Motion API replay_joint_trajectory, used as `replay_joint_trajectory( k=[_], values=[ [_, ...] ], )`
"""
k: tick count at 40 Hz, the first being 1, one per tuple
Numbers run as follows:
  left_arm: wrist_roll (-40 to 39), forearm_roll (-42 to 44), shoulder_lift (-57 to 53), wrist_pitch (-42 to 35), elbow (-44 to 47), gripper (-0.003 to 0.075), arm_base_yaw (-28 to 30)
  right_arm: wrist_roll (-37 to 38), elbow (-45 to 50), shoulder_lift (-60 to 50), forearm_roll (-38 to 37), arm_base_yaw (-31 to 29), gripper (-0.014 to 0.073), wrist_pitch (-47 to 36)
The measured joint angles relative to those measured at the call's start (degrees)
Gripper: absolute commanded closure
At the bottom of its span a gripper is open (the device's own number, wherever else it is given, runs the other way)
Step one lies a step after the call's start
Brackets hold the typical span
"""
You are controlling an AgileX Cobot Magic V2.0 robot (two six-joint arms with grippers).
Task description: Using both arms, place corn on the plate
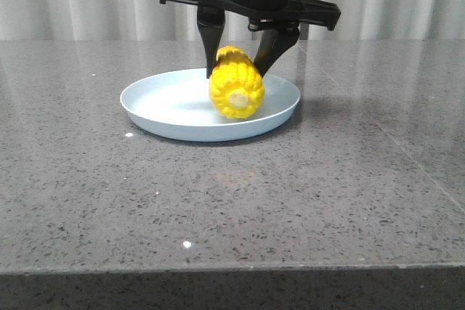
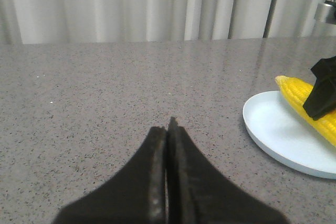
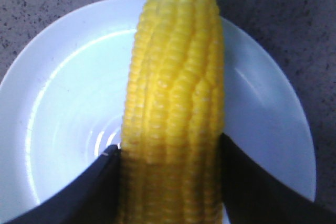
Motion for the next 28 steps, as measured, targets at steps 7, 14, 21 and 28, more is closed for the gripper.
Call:
replay_joint_trajectory(
  k=[7, 14, 21, 28],
  values=[
    [0.0, 0.0, 0.0, 0.0, 0.0, 0.0733, 0.0, 0.1, 0.0, 0.0, 0.0, 0.0, 0.0062, -0.1],
    [0.0, 0.0, 0.0, 0.0, 0.0, 0.0733, 0.0, 0.1, 0.0, 0.0, 0.0, 0.0, 0.0062, -0.1],
    [0.1, 0.0, 0.0, 0.0, 0.0, 0.0733, 0.0, 0.1, 0.0, -3.0, 0.0, 0.0, 0.0065, 0.0],
    [0.1, 0.0, 0.0, 0.0, 0.0, 0.0733, 0.0, -1.4, -0.1, -9.2, 0.0, -1.1, 0.0179, 1.4]
  ],
)
